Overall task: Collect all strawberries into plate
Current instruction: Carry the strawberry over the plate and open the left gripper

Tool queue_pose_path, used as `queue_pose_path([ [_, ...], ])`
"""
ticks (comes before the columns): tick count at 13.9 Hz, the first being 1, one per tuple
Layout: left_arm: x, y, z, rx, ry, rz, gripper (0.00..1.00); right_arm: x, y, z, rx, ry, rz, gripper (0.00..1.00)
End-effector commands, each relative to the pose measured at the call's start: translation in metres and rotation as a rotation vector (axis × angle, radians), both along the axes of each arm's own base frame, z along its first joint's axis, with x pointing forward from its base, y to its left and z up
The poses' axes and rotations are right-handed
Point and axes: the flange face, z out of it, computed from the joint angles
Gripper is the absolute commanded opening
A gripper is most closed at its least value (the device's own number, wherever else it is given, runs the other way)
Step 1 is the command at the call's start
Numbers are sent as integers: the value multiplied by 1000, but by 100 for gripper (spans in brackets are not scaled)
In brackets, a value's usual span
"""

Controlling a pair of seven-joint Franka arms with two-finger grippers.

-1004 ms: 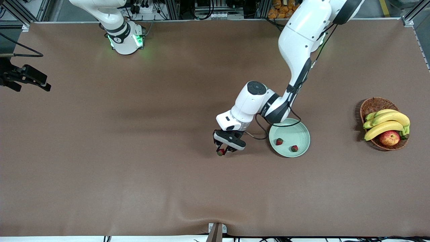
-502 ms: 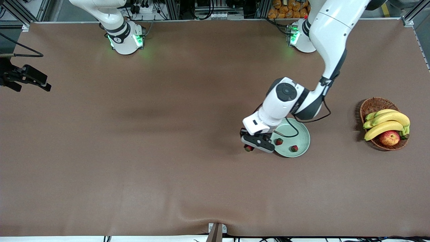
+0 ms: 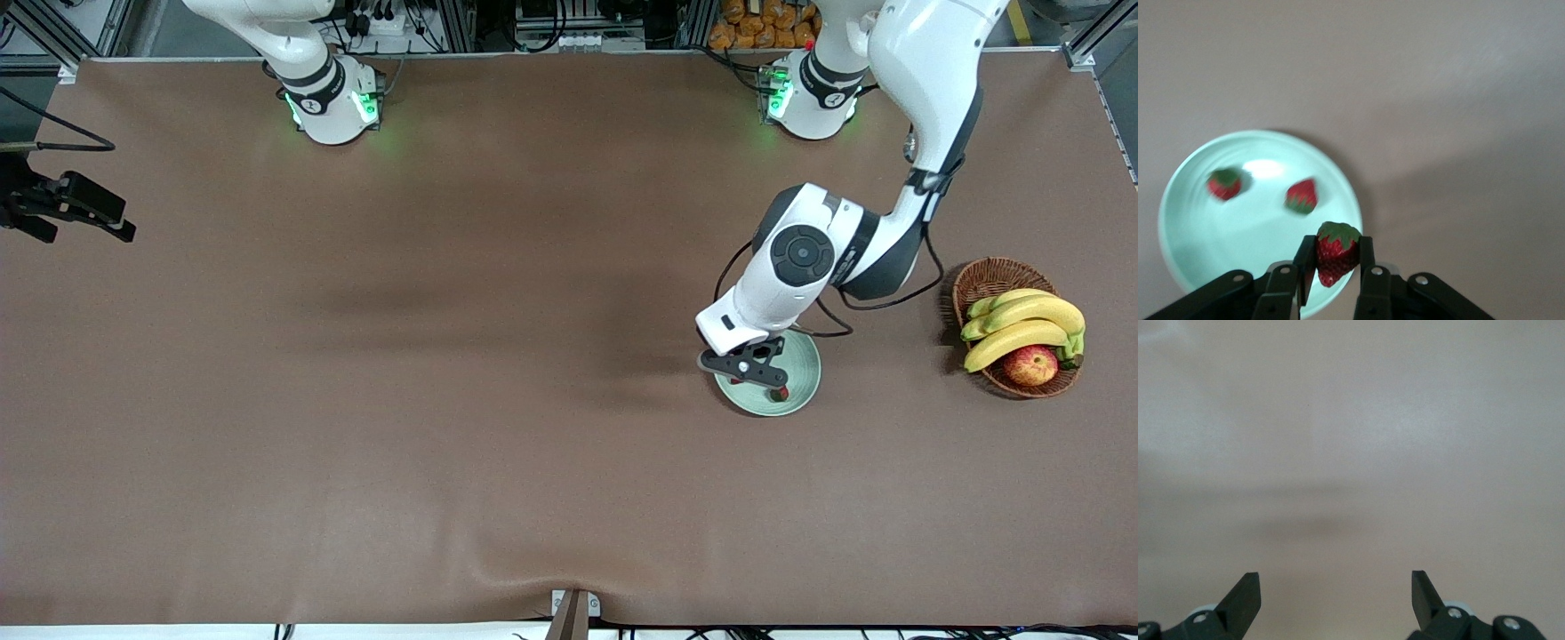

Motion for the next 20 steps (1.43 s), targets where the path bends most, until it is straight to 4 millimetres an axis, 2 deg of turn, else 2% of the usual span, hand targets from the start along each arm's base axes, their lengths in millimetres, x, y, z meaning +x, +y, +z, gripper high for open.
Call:
queue_pose_path([
  [1, -3, 33, -9, 32, 35, 32, 0, 3, 2, 4, 12, -5, -1, 100],
  [2, -3, 37, -15, 33, 46, 36, 0, 3, 3, 4, 12, -5, 1, 100],
  [5, 8, 70, -32, 37, 71, 85, 0, 3, 3, 4, 12, -4, 2, 100],
  [7, 8, 73, -45, 38, 93, 91, 1, 3, 3, 4, 12, -5, 1, 100],
  [8, 9, 75, -50, 37, 98, 95, 12, 3, 3, 4, 12, -4, 1, 100],
  [9, 9, 76, -52, 37, 101, 97, 29, 3, 3, 4, 13, -4, 1, 100],
  [11, 12, 79, -53, 34, 102, 106, 89, 5, 3, 0, 12, 1, 1, 100],
  [12, 13, 80, -52, 33, 100, 108, 100, 5, 3, 1, 12, -1, 2, 100],
  [14, 19, 81, -44, 30, 82, 121, 100, 5, 3, 0, 12, 3, 2, 100],
  [17, 38, 76, -18, 10, 28, 123, 100, 5, 3, 1, 12, 1, 2, 100],
  [20, 53, 88, 3, 3, -17, 148, 100, 4, 2, 0, -3, 11, 4, 100],
])
